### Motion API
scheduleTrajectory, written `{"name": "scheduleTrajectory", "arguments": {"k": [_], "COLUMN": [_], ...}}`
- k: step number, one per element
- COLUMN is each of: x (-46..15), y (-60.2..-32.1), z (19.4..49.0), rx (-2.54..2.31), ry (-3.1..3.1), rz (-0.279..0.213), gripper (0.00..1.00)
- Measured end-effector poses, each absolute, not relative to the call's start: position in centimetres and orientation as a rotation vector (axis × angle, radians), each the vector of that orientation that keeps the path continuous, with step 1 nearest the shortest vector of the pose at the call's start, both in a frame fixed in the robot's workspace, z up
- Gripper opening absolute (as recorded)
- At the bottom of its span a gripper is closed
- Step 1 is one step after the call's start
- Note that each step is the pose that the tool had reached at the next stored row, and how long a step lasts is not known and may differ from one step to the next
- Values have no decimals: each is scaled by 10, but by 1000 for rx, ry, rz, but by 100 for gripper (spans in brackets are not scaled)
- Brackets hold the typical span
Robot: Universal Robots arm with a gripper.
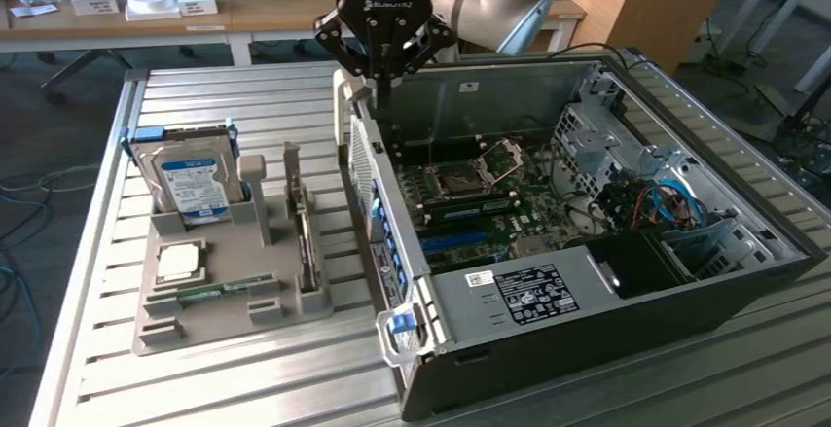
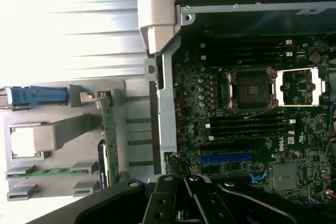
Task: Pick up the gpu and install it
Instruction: 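Reach for the gpu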
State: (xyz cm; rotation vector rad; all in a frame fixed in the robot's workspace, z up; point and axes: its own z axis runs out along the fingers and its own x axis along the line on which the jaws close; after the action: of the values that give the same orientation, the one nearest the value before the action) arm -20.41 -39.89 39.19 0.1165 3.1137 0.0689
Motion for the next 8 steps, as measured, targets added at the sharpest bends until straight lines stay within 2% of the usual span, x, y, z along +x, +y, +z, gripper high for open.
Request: {"name": "scheduleTrajectory", "arguments": {"k": [8], "x": [-218], "y": [-399], "z": [392], "rx": [117], "ry": [3114], "rz": [69], "gripper": [11]}}
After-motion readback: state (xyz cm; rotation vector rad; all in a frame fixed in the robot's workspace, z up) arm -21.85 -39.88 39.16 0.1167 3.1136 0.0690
